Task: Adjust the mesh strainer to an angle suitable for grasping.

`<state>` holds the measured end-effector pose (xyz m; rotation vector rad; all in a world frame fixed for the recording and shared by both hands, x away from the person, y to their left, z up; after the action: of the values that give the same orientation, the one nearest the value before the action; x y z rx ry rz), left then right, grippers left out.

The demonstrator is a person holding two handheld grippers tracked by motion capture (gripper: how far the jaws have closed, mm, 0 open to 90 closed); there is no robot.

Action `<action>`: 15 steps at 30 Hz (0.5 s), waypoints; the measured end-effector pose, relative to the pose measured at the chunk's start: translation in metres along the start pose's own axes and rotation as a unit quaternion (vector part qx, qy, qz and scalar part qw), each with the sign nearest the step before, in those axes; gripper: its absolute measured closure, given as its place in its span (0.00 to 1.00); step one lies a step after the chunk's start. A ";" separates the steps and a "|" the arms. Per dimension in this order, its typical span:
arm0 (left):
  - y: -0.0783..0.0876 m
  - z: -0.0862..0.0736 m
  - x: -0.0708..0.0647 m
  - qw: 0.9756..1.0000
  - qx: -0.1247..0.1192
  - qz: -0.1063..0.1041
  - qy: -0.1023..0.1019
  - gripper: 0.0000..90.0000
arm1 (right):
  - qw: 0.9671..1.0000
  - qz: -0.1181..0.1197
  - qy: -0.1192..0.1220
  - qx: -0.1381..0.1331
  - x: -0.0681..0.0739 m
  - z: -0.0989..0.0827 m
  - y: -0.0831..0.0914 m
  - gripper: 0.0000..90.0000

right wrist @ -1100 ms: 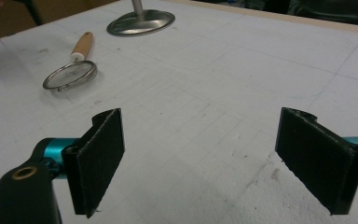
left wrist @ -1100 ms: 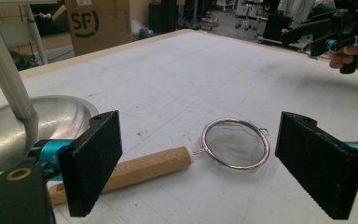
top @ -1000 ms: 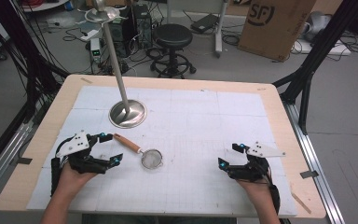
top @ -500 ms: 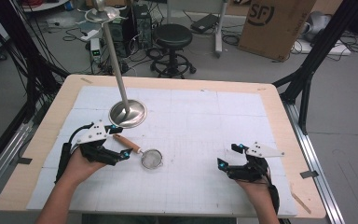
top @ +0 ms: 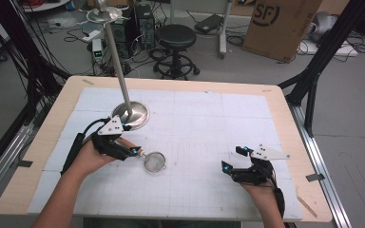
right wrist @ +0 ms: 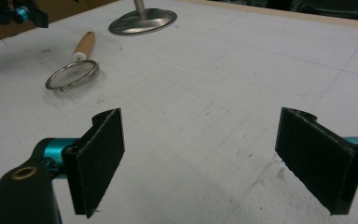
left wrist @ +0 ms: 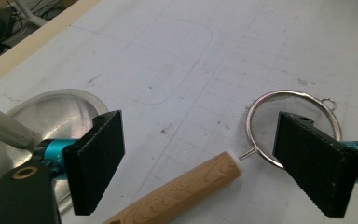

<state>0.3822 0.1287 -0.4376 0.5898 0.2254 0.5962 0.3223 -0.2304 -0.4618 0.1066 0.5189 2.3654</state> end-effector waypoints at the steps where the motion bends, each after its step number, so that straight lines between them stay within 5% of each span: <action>1: -0.002 0.001 0.001 1.000 0.005 0.001 -0.002 0.20 | 1.000 0.000 0.001 0.000 0.000 0.000 0.000 0.16; 6: -0.010 -0.003 0.010 0.999 0.034 0.004 0.005 0.22 | 1.000 0.001 0.000 0.000 0.000 0.000 0.000 0.16; 9: -0.014 -0.003 0.012 0.999 0.031 0.005 0.019 0.27 | 1.000 0.000 0.000 0.001 0.000 -0.001 -0.001 0.16; 15: -0.021 -0.010 0.024 0.998 0.053 0.029 0.032 0.37 | 1.000 0.001 0.000 0.002 0.001 -0.001 -0.001 0.16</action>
<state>0.4075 0.1329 -0.4586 0.6828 0.3019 0.6624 0.3224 -0.2295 -0.4629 0.1093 0.5230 2.3665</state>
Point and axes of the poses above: each handheld gripper's, and its own axes: y roughly backward along the jaws, z roughly out of its top, x roughly to its left, the point moved 8 cm from there along -y, roughly forward along the jaws, and after that the axes turned 12 degrees about y, right-handed, at the moved point
